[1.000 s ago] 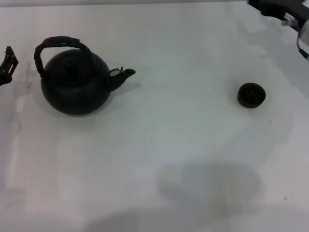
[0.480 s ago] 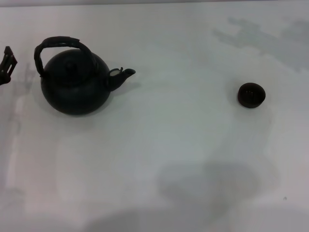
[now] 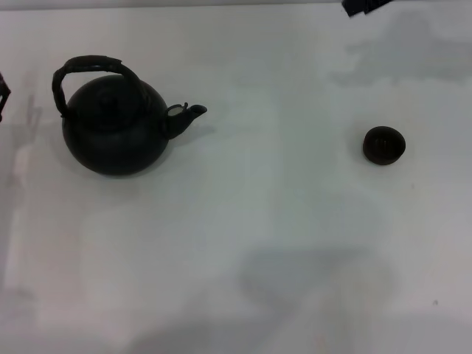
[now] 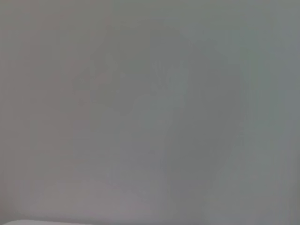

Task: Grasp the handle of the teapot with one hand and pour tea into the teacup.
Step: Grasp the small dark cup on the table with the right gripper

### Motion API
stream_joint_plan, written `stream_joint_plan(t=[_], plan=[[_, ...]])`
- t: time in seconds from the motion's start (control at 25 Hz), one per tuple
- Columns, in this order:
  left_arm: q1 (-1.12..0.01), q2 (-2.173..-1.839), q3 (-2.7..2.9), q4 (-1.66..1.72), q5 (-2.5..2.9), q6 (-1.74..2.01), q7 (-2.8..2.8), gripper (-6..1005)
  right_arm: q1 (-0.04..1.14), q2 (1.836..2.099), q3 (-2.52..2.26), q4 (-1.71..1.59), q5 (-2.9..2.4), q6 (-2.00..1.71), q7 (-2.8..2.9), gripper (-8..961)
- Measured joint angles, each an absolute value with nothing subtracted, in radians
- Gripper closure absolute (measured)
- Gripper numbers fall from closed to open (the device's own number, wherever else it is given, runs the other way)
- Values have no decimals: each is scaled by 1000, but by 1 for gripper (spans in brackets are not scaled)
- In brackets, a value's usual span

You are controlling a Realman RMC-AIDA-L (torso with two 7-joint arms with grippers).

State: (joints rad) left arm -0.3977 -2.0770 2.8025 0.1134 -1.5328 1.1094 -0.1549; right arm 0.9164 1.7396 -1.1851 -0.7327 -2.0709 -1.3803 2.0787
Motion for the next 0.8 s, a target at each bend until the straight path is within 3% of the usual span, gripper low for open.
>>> stream_joint_plan(t=[0.24, 0.32, 0.48, 0.56, 0.64, 0.8], plan=[[-389, -2077, 2803, 113, -1562, 1117, -209, 183, 974, 1799, -1187, -908, -2312, -1545, 2203, 123], [-385, -2076, 2803, 104, -1563, 1126, -223, 183, 985, 1838, -1190, -956, -2391, -1577, 2232, 123], [-377, -2076, 2803, 85, -1562, 1139, -224, 183, 975, 1953, -1219, -1069, -2579, -1604, 2250, 123], [-371, -2076, 2803, 83, -1560, 1145, -224, 183, 967, 1995, -1248, -1098, -2649, -1604, 2270, 123], [-369, -2076, 2803, 79, -1559, 1154, -225, 182, 963, 2011, -1317, -1100, -2674, -1597, 2316, 123], [-367, -2075, 2807, 73, -1557, 1168, -225, 182, 960, 2016, -1452, -1085, -2678, -1566, 2398, 123]])
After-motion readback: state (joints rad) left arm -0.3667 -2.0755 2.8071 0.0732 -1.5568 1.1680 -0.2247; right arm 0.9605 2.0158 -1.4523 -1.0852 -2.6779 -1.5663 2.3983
